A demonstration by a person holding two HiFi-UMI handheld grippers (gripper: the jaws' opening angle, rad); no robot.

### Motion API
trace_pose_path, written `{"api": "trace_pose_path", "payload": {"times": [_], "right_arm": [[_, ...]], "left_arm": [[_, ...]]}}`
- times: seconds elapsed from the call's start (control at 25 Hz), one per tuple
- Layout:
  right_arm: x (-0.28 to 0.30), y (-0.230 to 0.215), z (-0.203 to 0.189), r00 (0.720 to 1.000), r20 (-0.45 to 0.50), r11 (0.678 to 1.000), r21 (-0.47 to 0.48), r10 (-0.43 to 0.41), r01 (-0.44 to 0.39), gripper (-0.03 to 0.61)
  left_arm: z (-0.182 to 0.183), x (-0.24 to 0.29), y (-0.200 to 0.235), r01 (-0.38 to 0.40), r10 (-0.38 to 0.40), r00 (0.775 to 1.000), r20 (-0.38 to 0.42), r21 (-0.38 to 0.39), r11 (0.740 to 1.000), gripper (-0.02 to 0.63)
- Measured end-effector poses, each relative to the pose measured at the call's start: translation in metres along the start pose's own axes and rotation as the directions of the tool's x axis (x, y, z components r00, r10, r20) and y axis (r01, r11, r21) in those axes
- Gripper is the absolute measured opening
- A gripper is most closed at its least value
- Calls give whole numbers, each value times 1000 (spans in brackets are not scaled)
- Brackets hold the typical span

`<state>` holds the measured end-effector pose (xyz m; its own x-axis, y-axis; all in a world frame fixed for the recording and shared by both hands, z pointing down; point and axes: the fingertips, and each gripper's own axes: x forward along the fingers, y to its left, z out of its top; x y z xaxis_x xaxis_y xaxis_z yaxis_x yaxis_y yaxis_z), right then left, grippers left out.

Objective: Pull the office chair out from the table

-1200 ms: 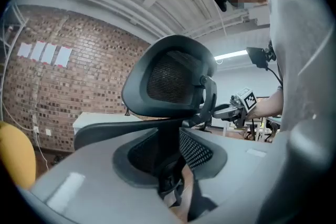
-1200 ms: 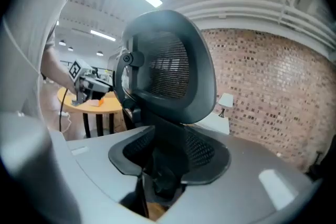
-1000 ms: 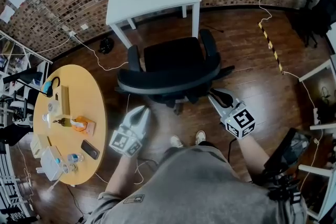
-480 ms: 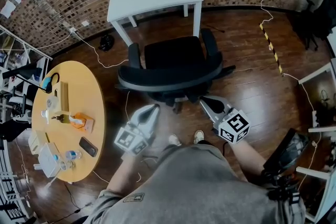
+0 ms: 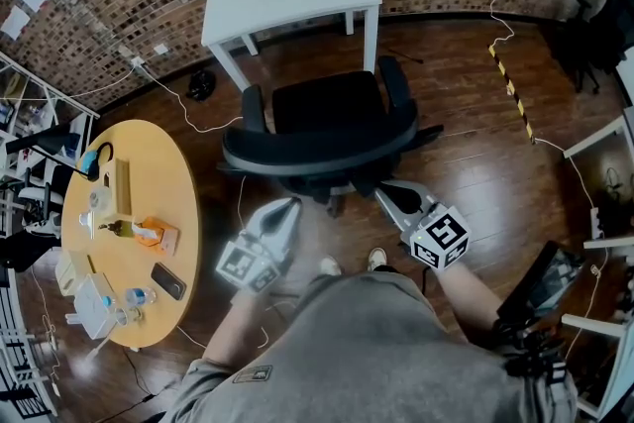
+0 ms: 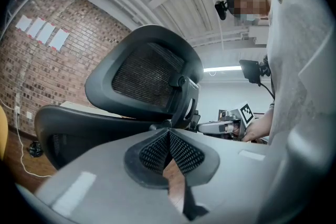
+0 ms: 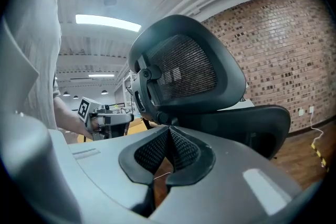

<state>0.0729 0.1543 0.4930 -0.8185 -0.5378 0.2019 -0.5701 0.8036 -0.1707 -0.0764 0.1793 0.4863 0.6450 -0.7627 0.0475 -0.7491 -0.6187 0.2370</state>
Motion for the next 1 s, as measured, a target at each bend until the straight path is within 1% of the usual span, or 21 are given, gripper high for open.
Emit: {"api": "trace_pose_path", "payload": {"times": [0.32, 0.52, 0.72, 1.0], "right_arm": [[1, -3, -2, 1000, -15, 1000, -10, -10, 10, 12], [3, -2, -1, 1000, -18, 1000, -11, -12, 11, 12], [4, -2, -5, 1000, -23, 1000, -10, -17, 17, 12], [5, 0, -1, 1000, -31, 1000, -30, -5, 4, 12]], "left_arm": [[2, 3, -2, 3, -3, 1000, 9, -3, 1000, 2], [0, 5, -4, 1, -1, 1000, -10, 6, 1000, 2], [0, 4, -4, -2, 2, 1000, -3, 3, 1000, 2], [-6, 2, -4, 5, -4, 1000, -21, 17, 1000, 2]]}}
